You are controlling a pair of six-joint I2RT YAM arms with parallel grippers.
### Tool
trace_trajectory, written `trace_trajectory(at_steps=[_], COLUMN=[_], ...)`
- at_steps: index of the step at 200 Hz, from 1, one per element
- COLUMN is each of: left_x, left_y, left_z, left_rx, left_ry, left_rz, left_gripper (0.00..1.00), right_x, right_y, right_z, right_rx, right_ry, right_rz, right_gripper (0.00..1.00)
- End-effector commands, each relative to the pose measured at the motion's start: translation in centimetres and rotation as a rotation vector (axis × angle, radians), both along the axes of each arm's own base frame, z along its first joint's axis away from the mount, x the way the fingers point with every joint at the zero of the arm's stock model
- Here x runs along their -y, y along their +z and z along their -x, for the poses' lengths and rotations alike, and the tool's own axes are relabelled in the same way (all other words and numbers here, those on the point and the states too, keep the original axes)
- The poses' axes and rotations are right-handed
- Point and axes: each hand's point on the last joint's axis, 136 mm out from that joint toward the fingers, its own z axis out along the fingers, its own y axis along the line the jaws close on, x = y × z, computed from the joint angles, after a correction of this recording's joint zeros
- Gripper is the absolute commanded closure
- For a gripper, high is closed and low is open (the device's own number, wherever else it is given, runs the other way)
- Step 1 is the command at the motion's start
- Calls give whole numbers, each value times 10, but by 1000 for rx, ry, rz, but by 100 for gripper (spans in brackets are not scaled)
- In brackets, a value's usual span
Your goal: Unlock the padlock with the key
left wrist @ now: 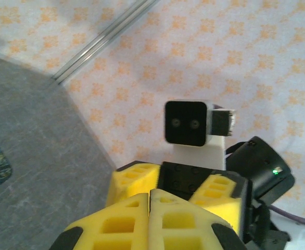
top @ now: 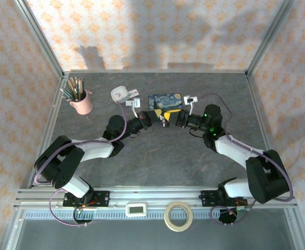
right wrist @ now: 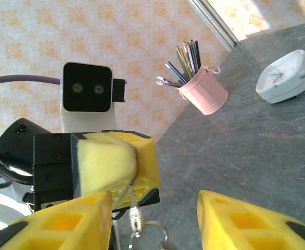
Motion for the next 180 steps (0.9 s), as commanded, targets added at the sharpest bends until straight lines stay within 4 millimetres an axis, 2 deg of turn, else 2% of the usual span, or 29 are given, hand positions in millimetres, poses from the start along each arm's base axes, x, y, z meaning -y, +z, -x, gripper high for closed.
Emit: trace_trajectory(at_steps=[1,31,71,137,180], left_x=[5,8,4,-5,-5], left_y=[28,28,25,25,24], left_z=[8,9,8,4,7], left_rx=[69,69,60,44,38], left_ry=[-49,-50,-27,27,24], left_rz=[91,94,105,132,140], left_gripper=[100,100,100,100,100], right_x=[-8,-17,-19,-22,-23], right_y=[10,8,5,1,5], right_z=[8,12,16,24,22], right_rx=[29,23,7,-25,-18], right_ry=[49,83,100,119,115], right_rz=[-58,-64,-82,-120,-125], right_gripper=[56,60,65,67,75])
